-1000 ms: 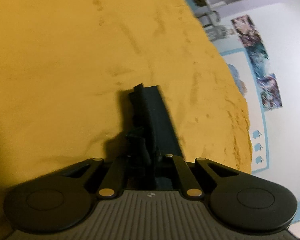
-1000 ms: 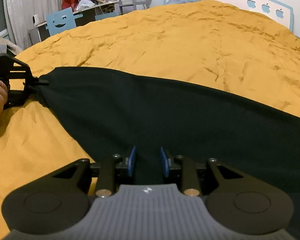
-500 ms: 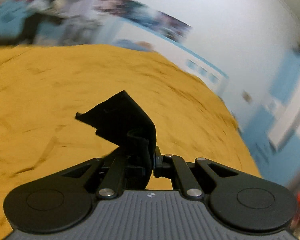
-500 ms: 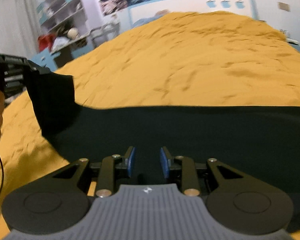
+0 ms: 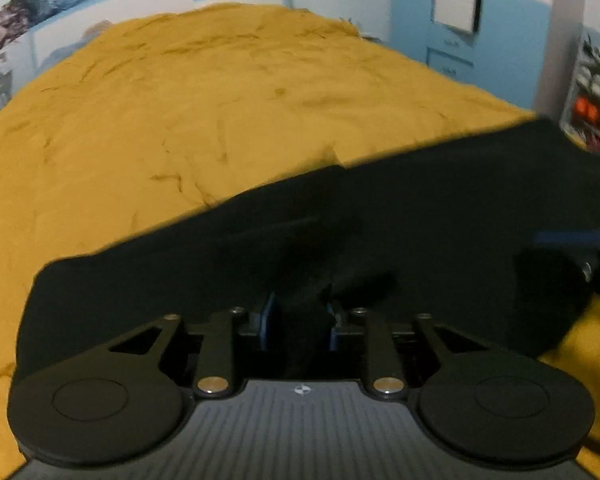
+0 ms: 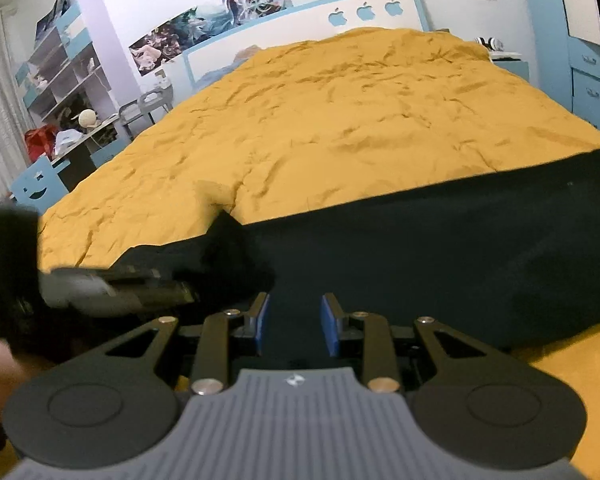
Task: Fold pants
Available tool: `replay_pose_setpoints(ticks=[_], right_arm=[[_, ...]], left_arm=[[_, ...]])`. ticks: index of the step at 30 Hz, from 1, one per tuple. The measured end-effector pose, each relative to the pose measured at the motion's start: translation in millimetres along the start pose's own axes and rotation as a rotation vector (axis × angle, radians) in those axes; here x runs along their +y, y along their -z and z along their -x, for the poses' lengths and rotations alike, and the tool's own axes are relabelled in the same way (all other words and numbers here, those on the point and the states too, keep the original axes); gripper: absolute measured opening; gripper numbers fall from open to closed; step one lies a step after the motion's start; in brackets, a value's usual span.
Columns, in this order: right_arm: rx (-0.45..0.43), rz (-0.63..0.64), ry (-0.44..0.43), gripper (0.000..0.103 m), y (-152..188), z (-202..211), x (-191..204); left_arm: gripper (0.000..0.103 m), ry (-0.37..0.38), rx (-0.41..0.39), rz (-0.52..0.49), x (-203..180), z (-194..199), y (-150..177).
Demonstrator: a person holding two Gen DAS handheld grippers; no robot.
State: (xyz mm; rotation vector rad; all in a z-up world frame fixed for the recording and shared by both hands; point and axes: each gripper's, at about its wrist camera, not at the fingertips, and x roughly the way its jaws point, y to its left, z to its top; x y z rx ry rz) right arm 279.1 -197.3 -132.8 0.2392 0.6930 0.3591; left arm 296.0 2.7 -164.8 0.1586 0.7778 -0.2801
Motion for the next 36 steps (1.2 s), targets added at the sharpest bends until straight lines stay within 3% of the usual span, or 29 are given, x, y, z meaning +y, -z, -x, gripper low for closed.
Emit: replay_pose_setpoints(ticks=[1,3,5,8,11,13,16,22,26,29,32,34,36], right_arm=[[0.002,0.002,0.001,0.024,0,-2,1],[0.008,-0.002,0.002,0.024,1,-6,0],[0.014,-0.018,0.000,0.024,0,-11,1],[0.039,-0.051,-0.030,0.031,-3,-22,2],[0.093,-0.100,-0.079,0.032,-7,-41,6],[0.120,-0.123,-0.095,0.034,-9,-54,13],[0.156,-0.114,-0.093,0.039,-11,-76,24],[0.202,-0.133,-0.095,0.042,-13,-100,40],[0.147,-0.002,0.047,0.041,-17,-86,61],[0.160,-0.026,-0.002,0.040,-14,-70,65],[0.228,-0.161,-0.113,0.027,-2,-77,59],[0.227,-0.199,-0.122,0.004,5,-84,59],[0.215,-0.215,-0.130,0.000,5,-90,60]], left_arm=[[0.037,0.025,-0.009,-0.003,0,7,3],[0.043,0.122,-0.032,0.041,14,28,6],[0.050,0.165,-0.074,0.111,31,49,5],[0.059,0.120,-0.141,0.275,73,76,4],[0.062,0.005,-0.180,0.505,133,92,21],[0.063,-0.065,-0.164,0.643,165,91,32],[0.063,-0.072,-0.126,0.795,197,83,51],[0.063,-0.041,-0.080,0.869,205,60,56],[0.063,-0.042,-0.093,0.834,199,65,61],[0.064,-0.042,-0.086,0.798,195,65,62],[0.064,-0.039,-0.078,0.817,194,61,66],[0.064,-0.032,-0.082,0.838,194,63,69],[0.064,-0.031,-0.086,0.838,194,65,69]])
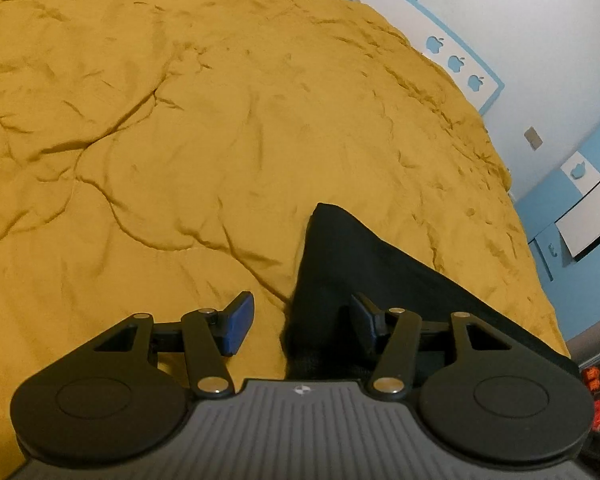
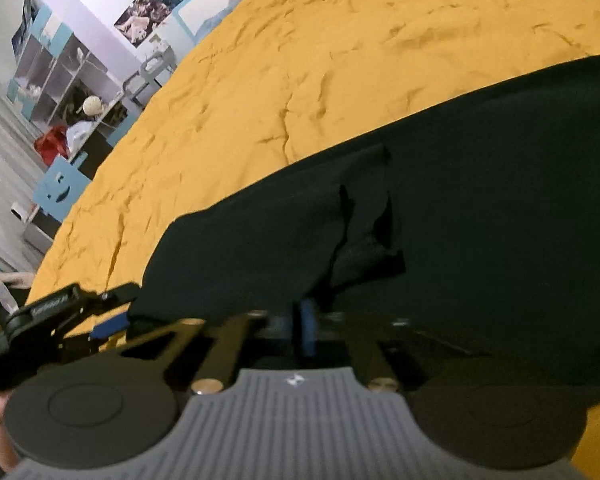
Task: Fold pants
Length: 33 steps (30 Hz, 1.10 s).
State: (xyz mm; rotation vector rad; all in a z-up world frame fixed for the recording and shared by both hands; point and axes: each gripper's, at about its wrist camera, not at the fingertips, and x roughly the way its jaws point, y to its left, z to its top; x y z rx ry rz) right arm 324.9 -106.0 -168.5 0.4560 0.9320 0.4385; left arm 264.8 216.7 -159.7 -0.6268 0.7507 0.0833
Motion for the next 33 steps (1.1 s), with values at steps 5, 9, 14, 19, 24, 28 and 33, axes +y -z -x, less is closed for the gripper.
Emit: replay_pose_setpoints(ticks=[5,9,14,19,24,28,33], right_arm=[[-0.066,0.089,-0.034,0.000,-20,9,16],[-0.171,0.171,-0.077,0.000,-51,30,23],[-0.076,0.150,-0.013,0.000,-55,17,-9],[-0.020,0.171,0.067,0.003,-39,-3,-29],[-0.105,0.208,0.130,0.006,-45,13,-22],[-0.135,0.296,0.082,0.006,-44,10,-3],[-0.013,0.416,0.138,0.003,-27,-31,1]], left_arm=[[0.064,0.014,-0.013,-0.013,-2,1,-3],[0.064,0.030,0.032,-0.008,-8,-13,0],[0.064,0.014,0.078,-0.090,-24,-25,12],[0.064,0.018,0.072,-0.076,-25,-20,12],[0.064,0.053,0.024,-0.042,-23,-6,5],[0.064,0.066,0.058,-0.020,-25,-16,3],[0.064,-0.002,0.157,-0.136,-30,-39,16]])
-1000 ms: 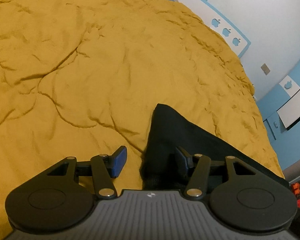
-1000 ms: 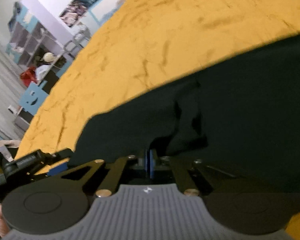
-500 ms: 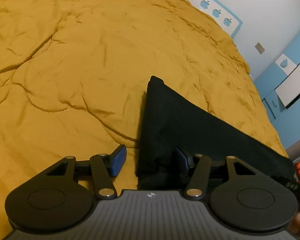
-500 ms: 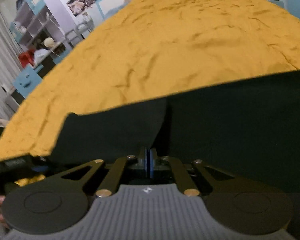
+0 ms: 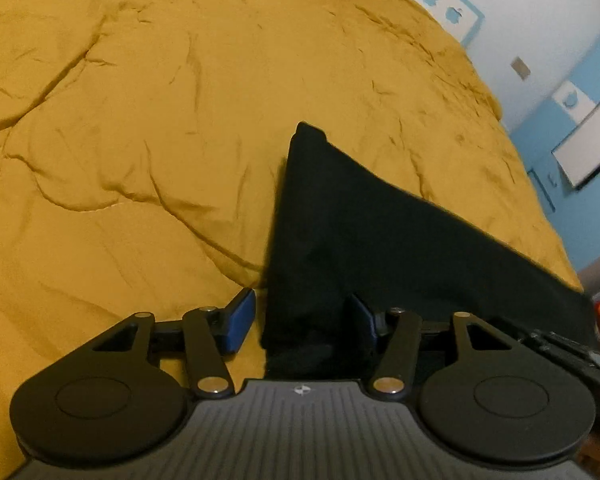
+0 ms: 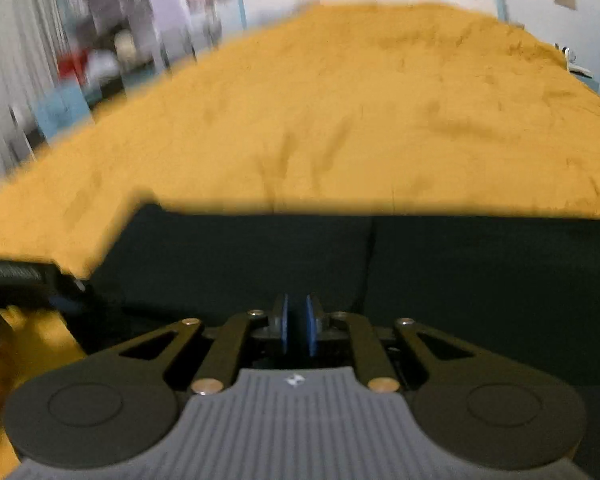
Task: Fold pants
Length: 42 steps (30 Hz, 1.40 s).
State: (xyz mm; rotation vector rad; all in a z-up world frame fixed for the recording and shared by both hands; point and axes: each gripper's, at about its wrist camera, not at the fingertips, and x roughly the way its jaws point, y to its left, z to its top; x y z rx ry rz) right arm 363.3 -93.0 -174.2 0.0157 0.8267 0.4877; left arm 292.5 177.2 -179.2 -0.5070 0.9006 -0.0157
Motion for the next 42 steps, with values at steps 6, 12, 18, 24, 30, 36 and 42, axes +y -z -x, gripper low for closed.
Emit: replay_pose_setpoints(ticks=[6,12,18,24,30,36,42], right_arm=[[-0.052,-0.042,-0.025,0.007,3,23,-12],[-0.156,-0.157,0.063,0.022,30,99,-71],[-0.200,-0.284,0.222,0.025,64,168,-150],[-0.266,-0.542,0.381,0.041,99,213,-231],[-0.369,-0.894,0.358,0.045,131,229,-298],[-0.430,-1.074,0.272,0.047,127,207,-328],[-0.458,-1.225,0.262,0.031,130,186,-347]], left_arm=[[0.064,-0.011,-0.018,-0.007,0,20,-7],[0.065,0.046,-0.017,0.089,9,13,-7],[0.064,0.070,-0.025,0.147,12,4,-7],[0.064,0.032,-0.014,0.122,5,1,-8],[0.065,0.009,-0.013,0.106,-1,1,-8],[0.065,-0.002,-0.012,0.097,-2,1,-8],[0.065,-0.002,-0.012,0.097,-3,-1,-8]])
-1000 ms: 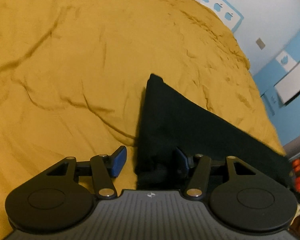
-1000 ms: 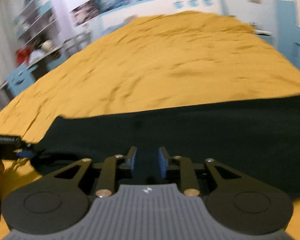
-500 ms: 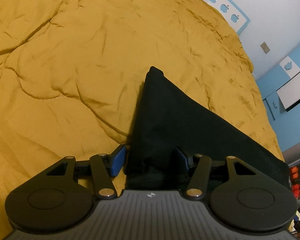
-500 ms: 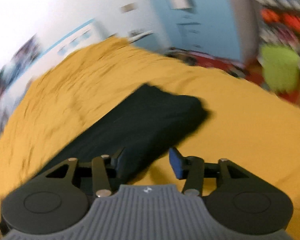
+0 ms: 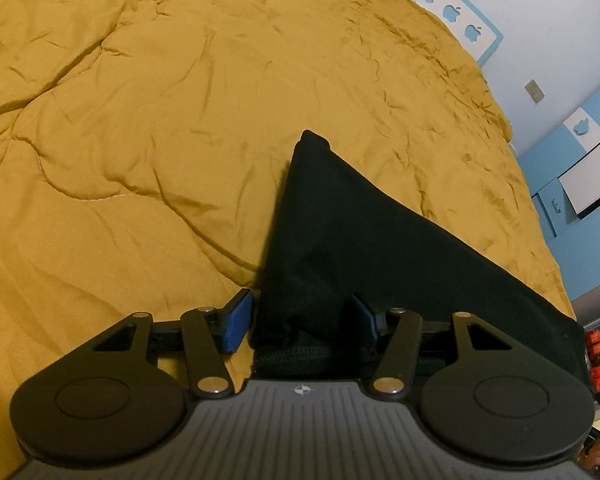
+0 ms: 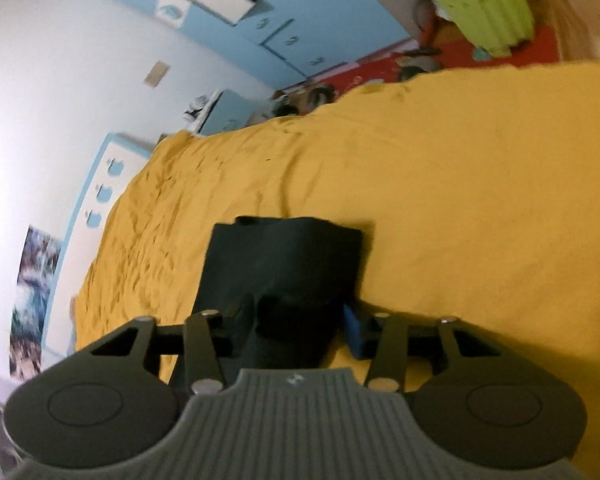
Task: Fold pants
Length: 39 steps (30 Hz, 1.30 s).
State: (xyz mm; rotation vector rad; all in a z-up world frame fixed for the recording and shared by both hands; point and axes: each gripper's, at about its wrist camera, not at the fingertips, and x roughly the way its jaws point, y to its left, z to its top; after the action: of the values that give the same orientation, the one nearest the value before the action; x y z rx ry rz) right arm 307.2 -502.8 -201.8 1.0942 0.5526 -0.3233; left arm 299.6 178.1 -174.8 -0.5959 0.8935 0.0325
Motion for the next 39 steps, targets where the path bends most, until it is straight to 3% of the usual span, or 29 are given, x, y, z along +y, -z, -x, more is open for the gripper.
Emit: replay_pose_setpoints(ticks=[3,10,18,26,31,36,39], right_arm=[[-0.003,-0.016,0.000,0.015,-5,-4,0],[-0.090,0.125,-0.032,0.010,-2,10,39],[-0.160,0.454,-0.101,0.009,21,24,140],[-0.154,0.883,-0.194,0.009,96,35,218],[-0.085,1.175,-0.273,0.009,159,32,234],[0.079,1.496,-0.368,0.009,235,23,219],[0.180,1.678,-0.354,0.010,273,9,196]], left_arm=[[0.065,0.005,-0.001,0.001,2,0,1],[0.064,0.005,-0.017,-0.008,1,0,5],[0.064,0.025,-0.013,0.011,9,1,2],[0.063,0.026,-0.038,0.020,10,10,4],[0.062,0.004,-0.064,0.010,7,20,2],[0.062,-0.026,-0.138,0.002,-8,40,-1],[0.062,0.053,-0.136,0.024,-29,48,-2]])
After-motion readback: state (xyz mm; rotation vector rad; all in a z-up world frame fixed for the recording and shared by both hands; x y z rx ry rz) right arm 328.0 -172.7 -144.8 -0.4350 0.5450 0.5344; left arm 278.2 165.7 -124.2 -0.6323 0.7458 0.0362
